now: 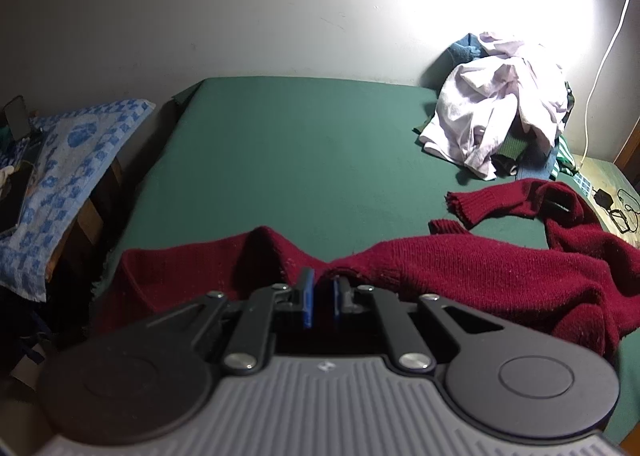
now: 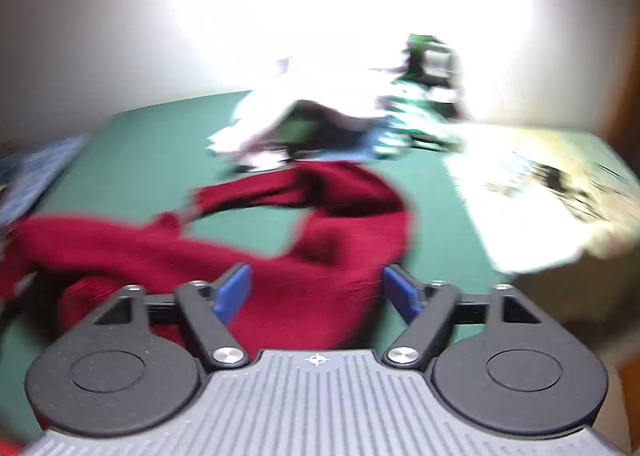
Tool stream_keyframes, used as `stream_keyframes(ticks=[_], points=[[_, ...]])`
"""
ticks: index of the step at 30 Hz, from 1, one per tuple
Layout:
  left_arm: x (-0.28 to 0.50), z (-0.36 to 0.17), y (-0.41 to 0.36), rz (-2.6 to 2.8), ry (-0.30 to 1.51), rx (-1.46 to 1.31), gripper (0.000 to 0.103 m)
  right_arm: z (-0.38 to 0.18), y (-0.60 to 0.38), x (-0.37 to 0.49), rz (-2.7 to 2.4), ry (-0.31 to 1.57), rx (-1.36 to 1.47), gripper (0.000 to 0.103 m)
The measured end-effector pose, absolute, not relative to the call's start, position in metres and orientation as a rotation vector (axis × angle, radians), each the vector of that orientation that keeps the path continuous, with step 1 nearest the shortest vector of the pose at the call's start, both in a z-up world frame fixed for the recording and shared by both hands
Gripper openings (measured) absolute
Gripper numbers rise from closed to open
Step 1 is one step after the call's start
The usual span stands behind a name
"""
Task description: Fold clothes
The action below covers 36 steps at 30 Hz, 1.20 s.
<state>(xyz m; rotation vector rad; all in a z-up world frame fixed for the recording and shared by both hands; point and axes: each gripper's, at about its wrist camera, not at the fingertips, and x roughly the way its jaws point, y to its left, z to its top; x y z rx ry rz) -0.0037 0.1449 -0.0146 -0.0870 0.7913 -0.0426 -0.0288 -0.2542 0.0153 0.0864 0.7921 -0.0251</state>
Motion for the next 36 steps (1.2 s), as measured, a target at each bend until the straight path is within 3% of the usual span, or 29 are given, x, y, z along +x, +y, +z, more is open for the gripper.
stream_keyframes(ticks=[6,8,9,10,19,25,36], points=[[-0.012,-0.026,0.146,-0.033,0.808,-0.107,0.010,-0.024,-0.274,0.002,-0.079,0.950,0.251,0.075],[-0.011,-0.032,0.146,-0.032,0.820,-0.106,0.010,-0.038,-0.268,0.006,-0.101,0.998,0.220,0.048],[-0.011,-0.034,0.146,-0.032,0.826,-0.105,0.010,-0.043,-0.265,0.008,-0.104,1.026,0.212,0.017],[-0.011,-0.036,0.145,-0.031,0.827,-0.100,0.010,-0.046,-0.263,0.009,-0.104,1.042,0.216,0.008],[-0.005,-0.020,0.146,-0.007,0.770,-0.034,0.009,0.011,-0.243,-0.028,-0.051,0.777,0.128,0.007],[0.000,0.039,0.154,-0.029,0.618,-0.034,0.007,0.078,-0.245,-0.035,0.062,0.607,0.282,0.007],[0.000,0.176,0.206,-0.009,0.357,-0.047,0.006,0.210,-0.230,-0.052,0.151,0.282,0.286,0.006]])
